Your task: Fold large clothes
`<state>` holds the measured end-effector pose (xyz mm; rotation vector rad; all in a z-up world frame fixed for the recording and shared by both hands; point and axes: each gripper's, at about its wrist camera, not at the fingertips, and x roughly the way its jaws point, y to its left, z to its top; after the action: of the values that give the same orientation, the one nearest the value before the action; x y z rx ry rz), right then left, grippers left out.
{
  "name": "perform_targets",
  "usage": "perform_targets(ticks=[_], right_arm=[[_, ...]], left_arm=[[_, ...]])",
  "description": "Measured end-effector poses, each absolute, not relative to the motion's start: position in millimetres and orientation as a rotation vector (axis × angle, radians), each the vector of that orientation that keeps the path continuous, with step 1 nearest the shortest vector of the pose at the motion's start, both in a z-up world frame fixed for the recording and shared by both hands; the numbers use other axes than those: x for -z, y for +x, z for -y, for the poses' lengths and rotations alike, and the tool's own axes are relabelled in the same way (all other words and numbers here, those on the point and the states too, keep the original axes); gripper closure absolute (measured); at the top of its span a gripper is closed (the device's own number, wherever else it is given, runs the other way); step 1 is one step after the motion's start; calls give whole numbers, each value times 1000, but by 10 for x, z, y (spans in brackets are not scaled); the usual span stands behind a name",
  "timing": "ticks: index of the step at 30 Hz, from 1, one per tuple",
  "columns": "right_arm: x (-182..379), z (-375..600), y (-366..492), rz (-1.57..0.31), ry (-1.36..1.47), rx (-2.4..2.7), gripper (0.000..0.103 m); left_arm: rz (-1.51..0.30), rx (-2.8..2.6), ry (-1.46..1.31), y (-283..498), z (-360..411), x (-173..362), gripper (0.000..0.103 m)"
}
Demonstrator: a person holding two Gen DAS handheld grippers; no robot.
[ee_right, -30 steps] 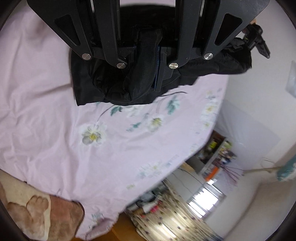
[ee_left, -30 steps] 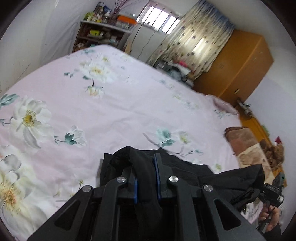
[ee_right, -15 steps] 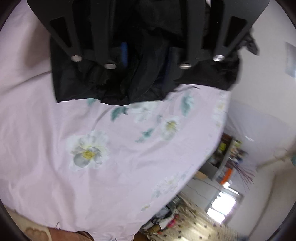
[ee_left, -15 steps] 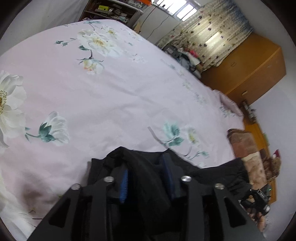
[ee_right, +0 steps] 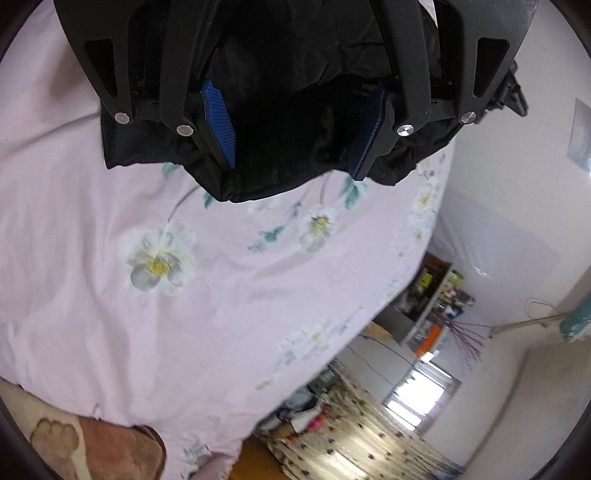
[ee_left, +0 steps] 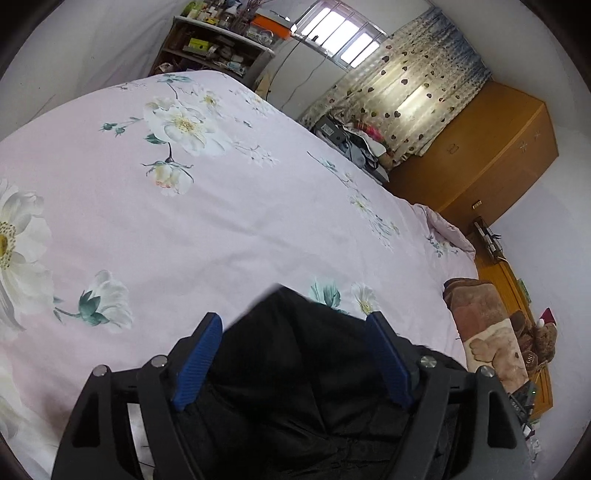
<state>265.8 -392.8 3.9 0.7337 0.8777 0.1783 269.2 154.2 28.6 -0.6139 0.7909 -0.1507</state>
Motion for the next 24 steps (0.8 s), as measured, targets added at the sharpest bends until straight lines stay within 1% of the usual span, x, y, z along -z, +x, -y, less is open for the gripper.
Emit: perform_targets(ticks=[2, 4, 7, 11, 13, 16, 21, 23, 24], right_arm=[[-27, 3949, 2665, -891, 751, -188, 41], [-105, 3992, 2627, -868, 761, -208, 32], [-275, 4089, 2508, -815, 762, -179, 31], [-542, 3789, 2293, -756, 577, -186, 31], [-527, 3457, 2220, -763, 404, -185, 31], [-288, 3143, 2268, -818, 260, -163, 31], [225, 3025, 2533, -895, 122, -73, 31], [419, 3109, 2633, -926, 110, -54, 31], [507, 3159, 2666, -940, 115, -39, 31]], left_arm=[[-781, 141, -564, 2656, -1507, -391, 22], [-747, 154, -517, 2567, -1464, -528, 22], [-736, 206, -466, 2433, -1302, -699, 22], [-718, 302, -330, 2244, -801, -741, 22], [-726, 315, -221, 2227, -520, -642, 22], [-761, 253, -88, 2383, -260, -365, 22], [-837, 79, 9, 2735, -350, 169, 21], [-838, 46, -3, 2786, -477, 372, 13], [-842, 36, -47, 2798, -553, 456, 10]])
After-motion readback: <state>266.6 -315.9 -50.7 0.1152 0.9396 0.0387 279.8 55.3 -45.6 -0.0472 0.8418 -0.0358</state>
